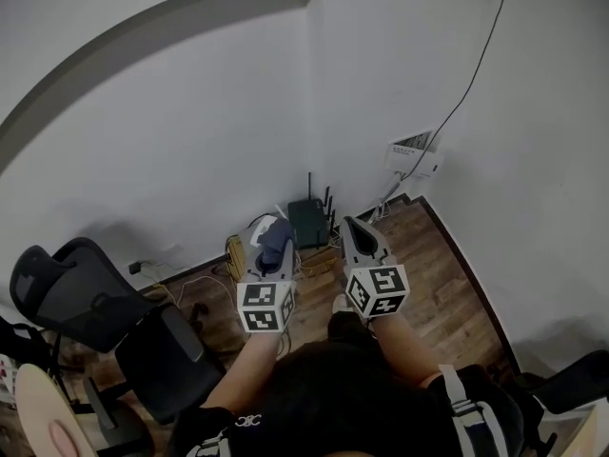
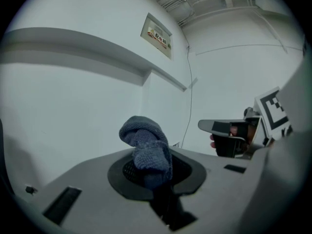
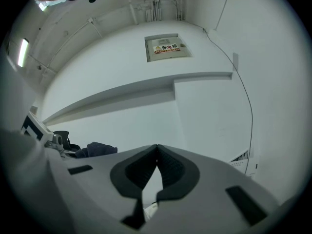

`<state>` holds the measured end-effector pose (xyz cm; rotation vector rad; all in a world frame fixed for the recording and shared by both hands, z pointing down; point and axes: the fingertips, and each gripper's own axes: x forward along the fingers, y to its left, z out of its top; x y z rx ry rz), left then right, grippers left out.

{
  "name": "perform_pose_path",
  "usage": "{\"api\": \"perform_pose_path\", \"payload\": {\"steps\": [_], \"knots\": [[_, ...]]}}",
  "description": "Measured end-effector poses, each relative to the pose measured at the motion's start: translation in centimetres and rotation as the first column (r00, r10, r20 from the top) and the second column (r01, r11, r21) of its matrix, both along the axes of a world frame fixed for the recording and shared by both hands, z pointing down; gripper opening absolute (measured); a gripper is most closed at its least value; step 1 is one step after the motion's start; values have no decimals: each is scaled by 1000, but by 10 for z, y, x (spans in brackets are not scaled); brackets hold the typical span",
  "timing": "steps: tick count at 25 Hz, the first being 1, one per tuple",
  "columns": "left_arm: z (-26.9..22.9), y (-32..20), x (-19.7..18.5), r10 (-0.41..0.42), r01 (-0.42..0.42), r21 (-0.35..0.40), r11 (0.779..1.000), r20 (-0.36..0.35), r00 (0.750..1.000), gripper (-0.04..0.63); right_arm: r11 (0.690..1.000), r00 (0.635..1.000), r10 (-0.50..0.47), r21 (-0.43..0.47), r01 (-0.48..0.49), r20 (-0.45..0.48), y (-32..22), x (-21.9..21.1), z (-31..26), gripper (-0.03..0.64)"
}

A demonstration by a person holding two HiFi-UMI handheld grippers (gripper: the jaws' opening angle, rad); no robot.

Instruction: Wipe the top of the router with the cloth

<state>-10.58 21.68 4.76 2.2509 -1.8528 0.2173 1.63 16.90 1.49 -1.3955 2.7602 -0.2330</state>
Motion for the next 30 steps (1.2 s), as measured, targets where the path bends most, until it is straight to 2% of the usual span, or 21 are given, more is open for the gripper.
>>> {"api": "perform_pose_path", "payload": {"steps": [6,17,23,30], "knots": [[0,-62,3,-33,33,-35,999,6,999,54,997,999,-53,-58,53,3,-69,-2,12,0],[-18,-175,2,-121,121,-38,992,14,993,54,983,984,-176,-60,176,3,-191,-14,-3,-1],[1,-197,-2,-136,135,-85,987,2,991,54,974,978,-209,-88,209,6,-225,-23,6,0],[26,-205,-20,-165,164,-151,975,7,986,54,962,970,-241,-141,235,-26,-233,-33,30,0]]}}
